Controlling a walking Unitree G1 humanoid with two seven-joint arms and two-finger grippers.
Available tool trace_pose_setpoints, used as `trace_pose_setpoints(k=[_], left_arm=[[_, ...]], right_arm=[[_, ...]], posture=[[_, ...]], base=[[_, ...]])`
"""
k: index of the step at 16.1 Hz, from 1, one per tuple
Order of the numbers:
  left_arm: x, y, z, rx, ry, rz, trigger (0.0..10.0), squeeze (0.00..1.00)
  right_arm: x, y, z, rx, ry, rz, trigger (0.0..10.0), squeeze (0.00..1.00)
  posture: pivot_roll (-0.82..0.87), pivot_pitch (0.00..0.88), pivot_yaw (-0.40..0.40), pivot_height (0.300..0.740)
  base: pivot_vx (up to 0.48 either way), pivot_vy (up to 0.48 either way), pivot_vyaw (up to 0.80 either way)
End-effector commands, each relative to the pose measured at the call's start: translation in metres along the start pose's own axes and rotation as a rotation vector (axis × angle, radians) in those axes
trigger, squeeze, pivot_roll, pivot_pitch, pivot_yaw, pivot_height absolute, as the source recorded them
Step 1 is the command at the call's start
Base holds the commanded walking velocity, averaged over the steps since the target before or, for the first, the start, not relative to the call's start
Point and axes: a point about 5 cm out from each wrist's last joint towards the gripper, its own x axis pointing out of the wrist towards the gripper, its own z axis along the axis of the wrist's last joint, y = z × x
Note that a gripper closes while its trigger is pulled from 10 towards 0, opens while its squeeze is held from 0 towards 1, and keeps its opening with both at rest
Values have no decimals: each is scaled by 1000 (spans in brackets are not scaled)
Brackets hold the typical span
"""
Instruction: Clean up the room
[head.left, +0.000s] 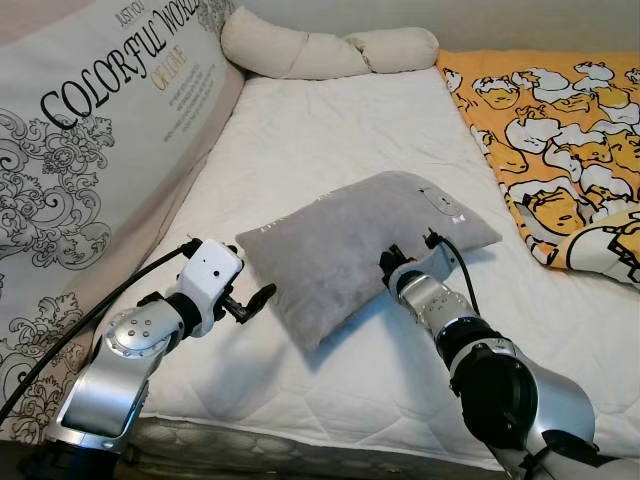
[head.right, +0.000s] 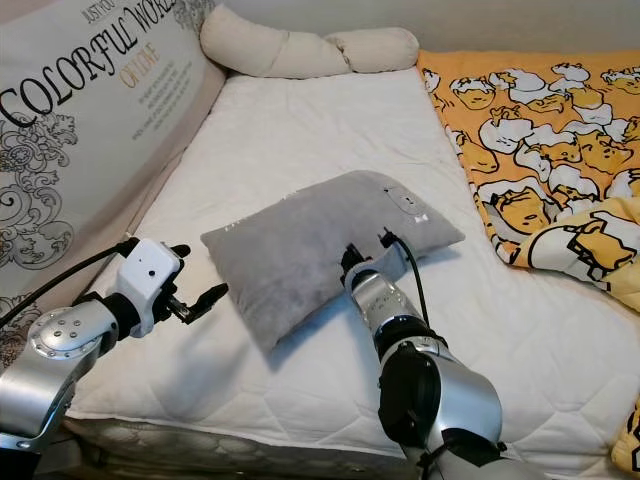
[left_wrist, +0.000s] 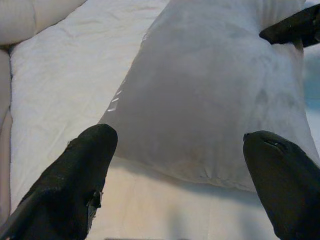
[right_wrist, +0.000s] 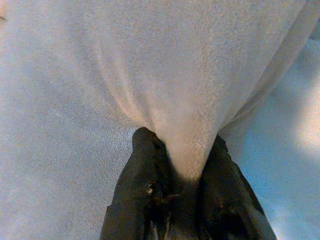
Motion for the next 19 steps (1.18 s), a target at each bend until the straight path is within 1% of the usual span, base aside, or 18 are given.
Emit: trace_pose_setpoints(k=[1, 2, 3, 4, 5, 6, 8, 9, 10, 11, 12, 13, 14, 15, 16, 18, 19], left_arm=[[-2, 8, -5, -21, 6, 68, 10000, 0], [-1, 12, -6, -53, 6, 115, 10000, 0], [-1, 16, -5, -68, 4, 148, 10000, 0], [-1, 24, -5, -79, 2, 219, 10000, 0], [-3, 31, -5, -80, 4, 267, 10000, 0], [-6, 41, -6, -88, 7, 342, 10000, 0], [-14, 58, -9, -103, 17, 475, 10000, 0], [-19, 63, -9, -123, 12, 518, 10000, 0], [-25, 71, -11, -131, 16, 550, 10000, 0], [-30, 79, -14, -126, 27, 583, 10000, 0], [-31, 81, -15, -127, 29, 596, 10000, 0], [-34, 88, -14, -133, 26, 629, 10000, 0], [-35, 94, -14, -141, 26, 660, 10000, 0], [-36, 99, -15, -147, 30, 690, 10000, 0], [-36, 100, -14, -150, 29, 694, 10000, 0], [-33, 101, -13, -169, 17, 680, 10000, 0], [-30, 100, -13, -178, 14, 661, 10000, 0]], right_arm=[[0, 23, 10, -114, -23, 52, 0, 0], [0, 35, 12, -244, -28, 81, 0, 0], [-1, 44, 13, -290, -28, 119, 0, 0], [-3, 66, 15, -341, -30, 211, 0, 0], [-5, 80, 17, -360, -32, 267, 0, 0], [-9, 100, 20, -387, -36, 361, 0, 0], [-19, 130, 25, -402, -23, 555, 0, 0], [-24, 140, 27, -398, 6, 655, 0, 0], [-32, 150, 32, -394, 38, 789, 0, 0], [-45, 155, 47, -337, 67, 937, 0, 0], [-49, 155, 53, -317, 69, 969, 0, 0], [-57, 149, 65, -268, 74, 1010, 0, 0], [-62, 140, 74, -230, 82, 1029, 0, 0], [-54, 100, 71, -268, 113, 926, 0, 0], [-51, 89, 69, -278, 124, 886, 0, 0], [-38, 28, 45, -342, 195, 660, 0, 0], [-33, 2, 31, -388, 224, 570, 0, 0]], posture=[[88, 0, 85, 740], [83, 0, 85, 740], [83, 0, 80, 740], [88, 0, 73, 740], [88, 0, 73, 740], [87, 0, 72, 740], [103, 0, 54, 740], [110, 0, 52, 740], [110, 0, 53, 740], [101, 0, 61, 740], [101, 0, 61, 740], [88, 0, 69, 740], [88, 0, 69, 740], [70, 0, 85, 740], [70, 0, 85, 740], [52, 0, 104, 740], [44, 0, 111, 740]], base=[[0, 0, 0], [0, 0, 0], [0, 0, 0], [0, 0, 0], [0, 0, 0], [0, 0, 0], [0, 0, 0], [0, 0, 0], [0, 0, 0], [0, 0, 0], [0, 0, 0], [0, 0, 0], [0, 0, 0], [0, 0, 0], [0, 0, 0], [0, 0, 0], [0, 0, 0]])
